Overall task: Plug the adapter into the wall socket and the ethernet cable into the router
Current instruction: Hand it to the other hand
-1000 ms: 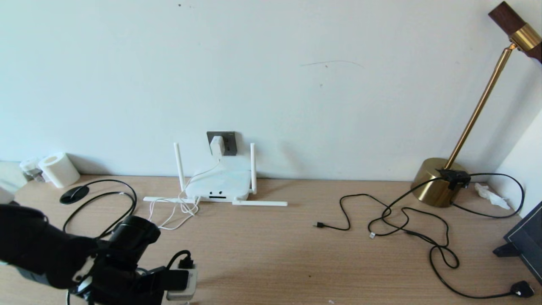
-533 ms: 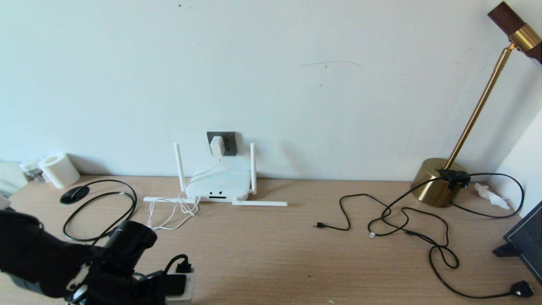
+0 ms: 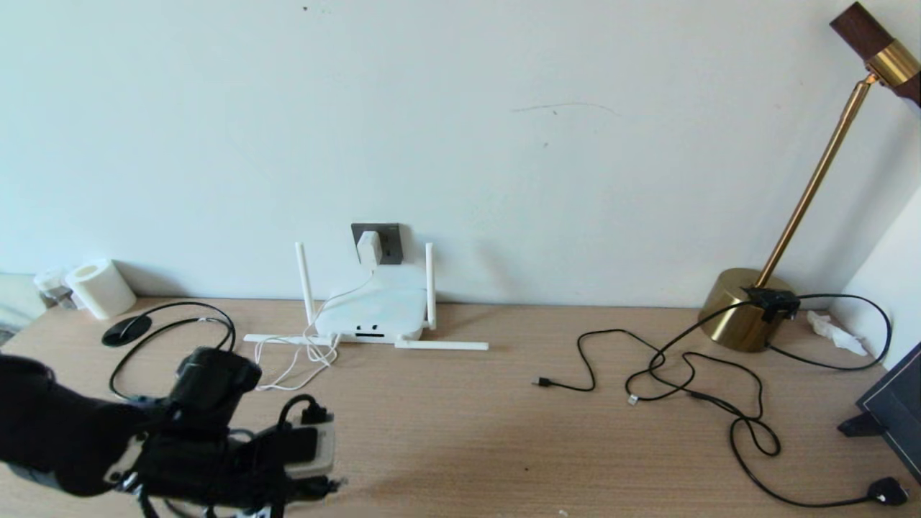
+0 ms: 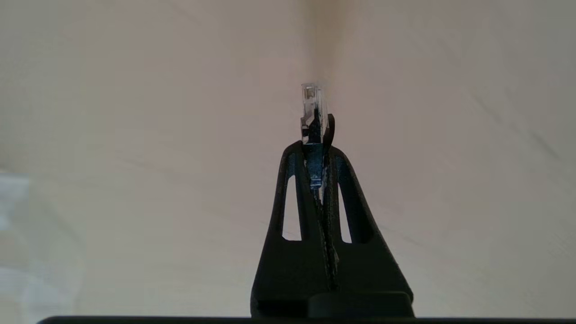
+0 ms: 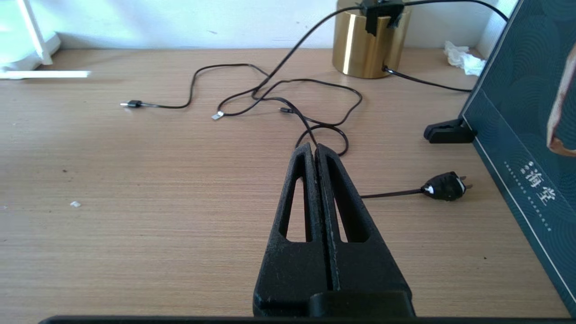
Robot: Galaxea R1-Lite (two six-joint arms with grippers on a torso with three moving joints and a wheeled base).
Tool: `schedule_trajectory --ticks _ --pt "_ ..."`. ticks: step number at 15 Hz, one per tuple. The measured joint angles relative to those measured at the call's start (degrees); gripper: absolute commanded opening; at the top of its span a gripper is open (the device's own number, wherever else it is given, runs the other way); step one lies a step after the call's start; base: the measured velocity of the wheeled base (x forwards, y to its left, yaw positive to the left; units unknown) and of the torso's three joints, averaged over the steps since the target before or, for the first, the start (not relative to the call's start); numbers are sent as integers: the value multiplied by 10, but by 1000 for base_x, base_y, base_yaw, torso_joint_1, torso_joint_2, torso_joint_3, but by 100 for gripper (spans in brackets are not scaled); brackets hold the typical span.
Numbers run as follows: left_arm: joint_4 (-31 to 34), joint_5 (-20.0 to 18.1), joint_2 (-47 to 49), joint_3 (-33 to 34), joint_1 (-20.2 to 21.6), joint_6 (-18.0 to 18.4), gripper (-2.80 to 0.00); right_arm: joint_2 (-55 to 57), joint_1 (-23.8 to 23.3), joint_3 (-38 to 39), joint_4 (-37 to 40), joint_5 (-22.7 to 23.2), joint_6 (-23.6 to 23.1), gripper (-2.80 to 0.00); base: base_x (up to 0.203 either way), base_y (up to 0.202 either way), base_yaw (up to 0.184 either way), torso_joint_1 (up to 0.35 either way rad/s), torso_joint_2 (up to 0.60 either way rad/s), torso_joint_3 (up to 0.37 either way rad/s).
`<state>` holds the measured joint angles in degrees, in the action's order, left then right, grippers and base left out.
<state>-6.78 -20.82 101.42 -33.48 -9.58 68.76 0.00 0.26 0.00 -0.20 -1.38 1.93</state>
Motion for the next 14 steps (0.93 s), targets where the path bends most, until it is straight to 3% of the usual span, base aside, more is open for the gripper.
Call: schedule_trajectory --ticks 3,6,9,10,12,14 --pt "14 -24 -38 -112 -21 -43 -280 0 0 0 0 0 0 -280 0 0 0 0 0 0" --pt "47 -12 -58 -244 -93 -102 -280 0 0 0 0 0 0 -280 0 0 0 0 0 0" --pt "77 42 -58 -361 -169 -153 -280 0 0 0 0 0 0 -280 0 0 0 0 0 0" --pt "88 79 -55 -391 -195 -165 -280 0 0 0 0 -1 4 -280 0 0 0 0 0 0" --pt "97 161 -57 -417 -240 -185 -280 0 0 0 0 -1 5 -280 0 0 0 0 0 0" --pt "97 205 -64 -423 -282 -189 -280 0 0 -8 -9 1 10 -280 0 0 0 0 0 0"
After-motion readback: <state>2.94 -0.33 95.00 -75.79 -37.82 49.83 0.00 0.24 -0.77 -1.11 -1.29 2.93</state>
